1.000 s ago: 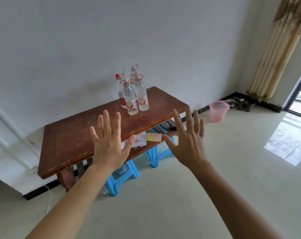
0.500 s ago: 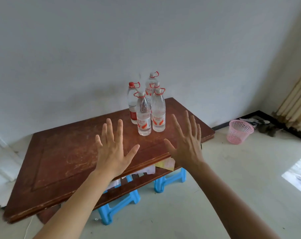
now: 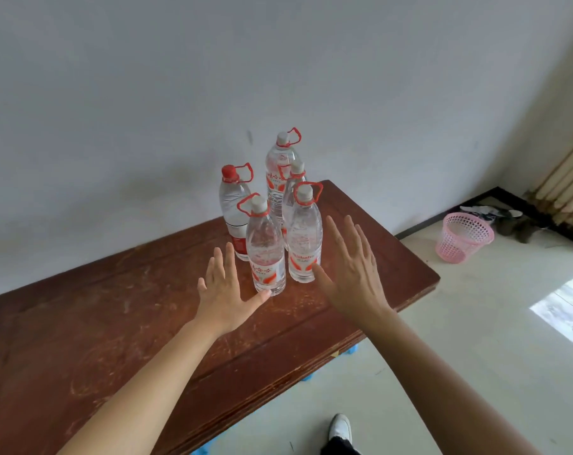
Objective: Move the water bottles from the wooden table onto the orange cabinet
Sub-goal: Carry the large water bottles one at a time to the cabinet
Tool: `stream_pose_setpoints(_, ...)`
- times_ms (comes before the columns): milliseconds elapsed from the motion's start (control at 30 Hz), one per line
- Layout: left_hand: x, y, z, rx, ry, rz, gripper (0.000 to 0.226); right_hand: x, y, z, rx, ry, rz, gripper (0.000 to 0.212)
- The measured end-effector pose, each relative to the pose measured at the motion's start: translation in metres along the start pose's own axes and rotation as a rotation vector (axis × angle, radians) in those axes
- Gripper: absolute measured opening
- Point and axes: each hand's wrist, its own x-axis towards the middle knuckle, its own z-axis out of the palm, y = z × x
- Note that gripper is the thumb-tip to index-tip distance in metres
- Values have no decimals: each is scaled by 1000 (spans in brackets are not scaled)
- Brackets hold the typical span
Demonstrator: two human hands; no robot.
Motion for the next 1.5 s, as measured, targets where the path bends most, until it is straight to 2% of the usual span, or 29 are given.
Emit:
stream_pose_setpoints(100,28,-5,18,7,-62,-123,125,53,-1,16,105,-48,-116,82)
stream_pose_setpoints(200,45,-12,22,4,-95,-211,129,98,-18,27,249,-11,-277,75)
stream_pose_setpoints(267,56,-14,23,9,-88,-245,130,125,-28,39,305,9,-369,74)
stream_pose_setpoints(333,62,-16,26,3,-72,-288,131,147,-34,60,324,-55,-414,72)
stream_pose_setpoints(433,65,-21,39,-103,-114,-360,131,153,-38,96,364,-180,-444,48)
stream_pose_setpoints(500,70,-25,47,-149,-175,-350,134,150,-36,109,398,-110,-482,33)
stream_pose_setpoints(633,102,-37,59,-222,-209,-252,132,152,-30,106,385,-51,-485,31)
stream_pose_setpoints(733,136,-38,76,-346,-246,-78,93,137,-20,97,390,13,-433,31)
stream_pose_setpoints(800,145,-30,88,-397,-272,36,77,114,-11,92,392,56,-380,30)
stream_pose_setpoints(900,141,-14,98,-395,-279,59,77,75,9,91,439,201,-274,24)
stream_pose_setpoints(1000,133,-8,103,-165,-190,210,69,37,30,95,612,351,-180,24)
stream_pose_setpoints(1067,131,-8,107,-27,-172,265,77,21,40,97,627,449,13,28)
stream_pose_setpoints(1133,128,-11,104,12,-151,280,90,11,46,97,552,496,354,30)
stream_pose_setpoints(1200,123,-9,97,89,-201,320,95,4,52,96,540,434,664,30)
stream_pose_setpoints(1267,120,-7,92,221,-289,330,99,1,61,100,539,330,812,35)
stream_pose_setpoints(1400,102,-22,85,321,-415,212,107,-3,75,122,492,77,937,41)
stream_pose_setpoints(1500,85,-36,85,376,-432,167,107,-8,83,138,280,-219,941,49)
